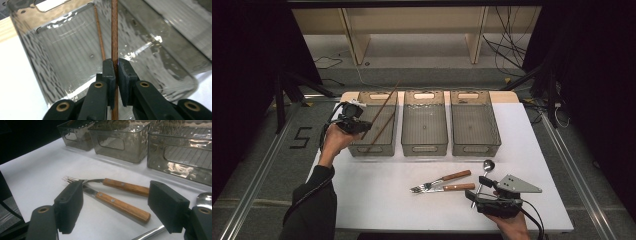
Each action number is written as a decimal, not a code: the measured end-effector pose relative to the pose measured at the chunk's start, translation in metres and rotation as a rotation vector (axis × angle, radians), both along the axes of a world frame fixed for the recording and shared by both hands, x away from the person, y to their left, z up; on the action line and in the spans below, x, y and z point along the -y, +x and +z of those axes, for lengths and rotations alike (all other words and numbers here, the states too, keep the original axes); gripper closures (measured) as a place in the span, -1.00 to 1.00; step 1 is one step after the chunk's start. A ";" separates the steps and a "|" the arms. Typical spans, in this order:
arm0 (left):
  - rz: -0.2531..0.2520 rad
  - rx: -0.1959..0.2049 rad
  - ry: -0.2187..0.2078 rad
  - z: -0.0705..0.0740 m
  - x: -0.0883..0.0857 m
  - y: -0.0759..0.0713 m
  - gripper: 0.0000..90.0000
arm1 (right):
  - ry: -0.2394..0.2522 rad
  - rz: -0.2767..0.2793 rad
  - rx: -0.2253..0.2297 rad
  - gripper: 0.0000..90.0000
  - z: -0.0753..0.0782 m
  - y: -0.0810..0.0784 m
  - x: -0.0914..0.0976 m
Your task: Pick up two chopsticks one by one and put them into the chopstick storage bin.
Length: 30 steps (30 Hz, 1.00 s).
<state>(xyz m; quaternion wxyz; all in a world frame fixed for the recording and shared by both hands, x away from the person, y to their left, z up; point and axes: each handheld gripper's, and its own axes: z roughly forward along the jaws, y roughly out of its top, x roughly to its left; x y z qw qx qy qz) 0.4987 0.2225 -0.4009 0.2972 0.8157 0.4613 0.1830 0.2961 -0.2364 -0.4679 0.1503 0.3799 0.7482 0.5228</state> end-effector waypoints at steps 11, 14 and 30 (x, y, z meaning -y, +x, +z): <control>0.038 -0.017 -0.002 -0.005 -0.007 0.001 0.87 | 0.000 0.002 -0.004 -0.35 0.000 0.000 0.000; 0.038 -0.028 0.007 -0.007 -0.009 0.001 0.87 | 0.000 0.001 -0.004 -0.35 -0.001 0.000 0.000; 0.102 -0.059 0.026 -0.012 -0.011 0.001 0.79 | 0.002 -0.001 -0.004 -0.35 0.000 0.000 0.000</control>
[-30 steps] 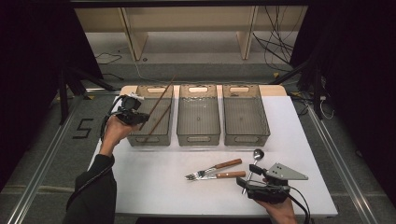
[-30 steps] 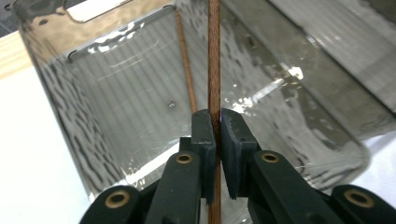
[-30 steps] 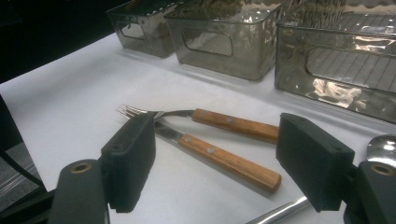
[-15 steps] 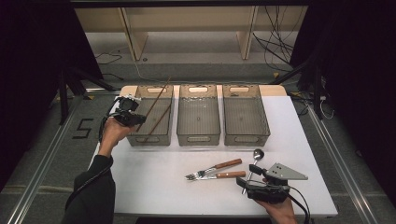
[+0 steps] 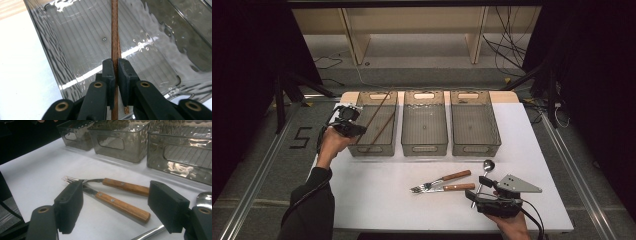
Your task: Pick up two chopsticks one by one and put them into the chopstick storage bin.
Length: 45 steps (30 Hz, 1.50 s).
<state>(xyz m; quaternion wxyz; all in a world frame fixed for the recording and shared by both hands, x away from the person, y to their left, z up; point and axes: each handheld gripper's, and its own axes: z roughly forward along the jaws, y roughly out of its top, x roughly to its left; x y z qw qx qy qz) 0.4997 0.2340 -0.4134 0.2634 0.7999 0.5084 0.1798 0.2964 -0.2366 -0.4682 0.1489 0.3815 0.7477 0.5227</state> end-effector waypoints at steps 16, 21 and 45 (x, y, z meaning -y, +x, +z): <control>-0.048 0.066 -0.153 0.014 0.014 -0.037 -0.27 | -0.004 -0.002 0.004 -0.35 0.001 0.000 0.001; -0.078 0.126 -0.182 0.008 0.018 -0.057 -0.34 | -0.003 -0.012 0.012 -0.35 0.003 0.001 0.004; -0.197 0.205 -0.204 -0.012 0.047 -0.102 -0.47 | -0.042 -0.043 0.011 -0.35 0.008 0.006 0.013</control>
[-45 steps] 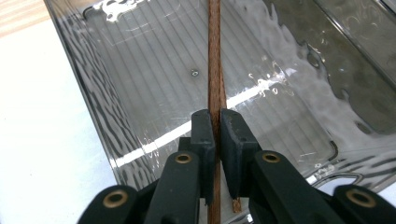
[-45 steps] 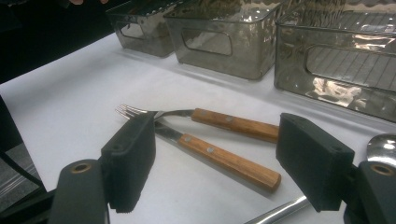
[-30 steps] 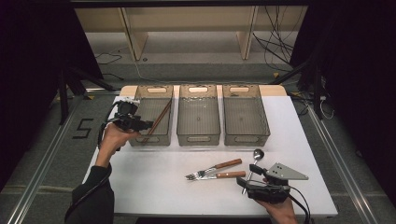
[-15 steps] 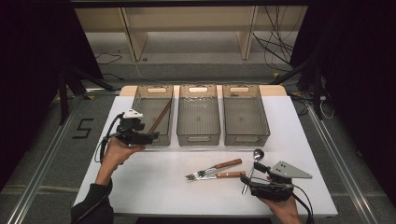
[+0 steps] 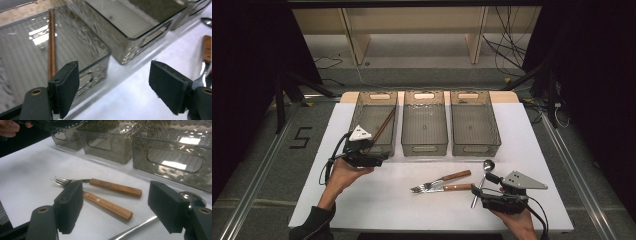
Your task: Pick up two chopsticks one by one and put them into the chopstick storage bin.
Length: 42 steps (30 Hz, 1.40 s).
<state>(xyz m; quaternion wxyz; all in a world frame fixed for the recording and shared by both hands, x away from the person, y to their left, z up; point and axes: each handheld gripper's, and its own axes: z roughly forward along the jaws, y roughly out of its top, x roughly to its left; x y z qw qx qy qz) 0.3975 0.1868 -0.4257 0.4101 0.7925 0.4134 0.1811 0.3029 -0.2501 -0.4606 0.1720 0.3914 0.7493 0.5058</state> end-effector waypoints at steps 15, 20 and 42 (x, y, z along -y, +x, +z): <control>-0.019 0.039 -0.042 -0.027 0.003 -0.030 -0.51 | -0.110 -0.033 -0.044 -0.35 0.002 0.005 -0.007; -0.001 0.066 -0.071 -0.035 -0.001 -0.042 -0.51 | -0.126 -0.029 -0.061 -0.26 0.000 0.005 -0.012; 0.000 0.105 -0.115 -0.050 -0.007 -0.071 -0.54 | -0.155 0.070 -0.094 0.50 -0.015 -0.001 -0.030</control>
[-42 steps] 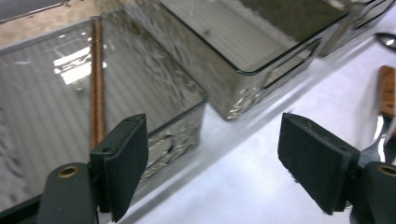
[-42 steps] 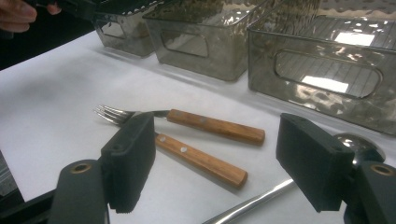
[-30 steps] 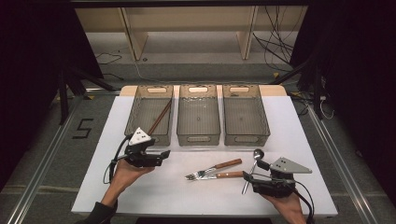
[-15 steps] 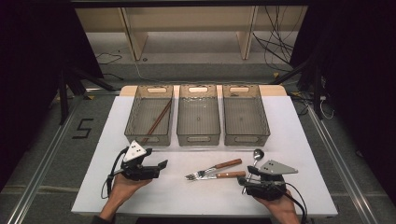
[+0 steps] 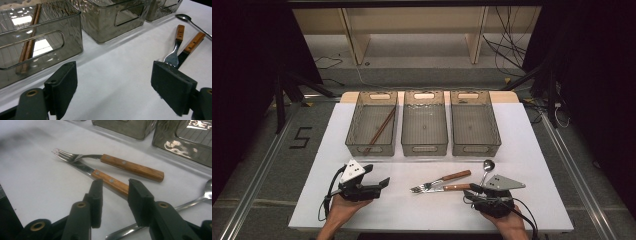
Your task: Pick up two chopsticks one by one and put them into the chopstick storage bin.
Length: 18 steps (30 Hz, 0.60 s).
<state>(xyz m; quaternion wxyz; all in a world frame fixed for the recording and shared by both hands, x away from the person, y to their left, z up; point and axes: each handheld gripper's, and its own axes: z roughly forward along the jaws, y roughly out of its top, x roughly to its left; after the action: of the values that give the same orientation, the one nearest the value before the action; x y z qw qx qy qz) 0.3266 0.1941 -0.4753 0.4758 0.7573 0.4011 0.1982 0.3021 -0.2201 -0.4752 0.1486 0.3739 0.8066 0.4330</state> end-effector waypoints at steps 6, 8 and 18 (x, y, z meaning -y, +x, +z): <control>0.004 0.004 -0.018 0.001 -0.001 -0.003 -0.55 | -0.003 0.020 -0.011 0.70 -0.005 0.001 0.000; 0.002 0.005 -0.020 0.001 -0.001 -0.004 -0.55 | -0.016 0.027 -0.014 0.77 -0.005 0.000 -0.001; -0.003 0.004 -0.012 -0.001 0.001 -0.005 -0.55 | -0.060 0.053 -0.018 1.00 -0.008 -0.003 -0.006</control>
<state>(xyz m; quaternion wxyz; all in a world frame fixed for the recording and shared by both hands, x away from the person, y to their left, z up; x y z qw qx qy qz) 0.3218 0.1935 -0.4758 0.4814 0.7547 0.4002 0.1965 0.2992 -0.2136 -0.4829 0.1411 0.3516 0.8302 0.4089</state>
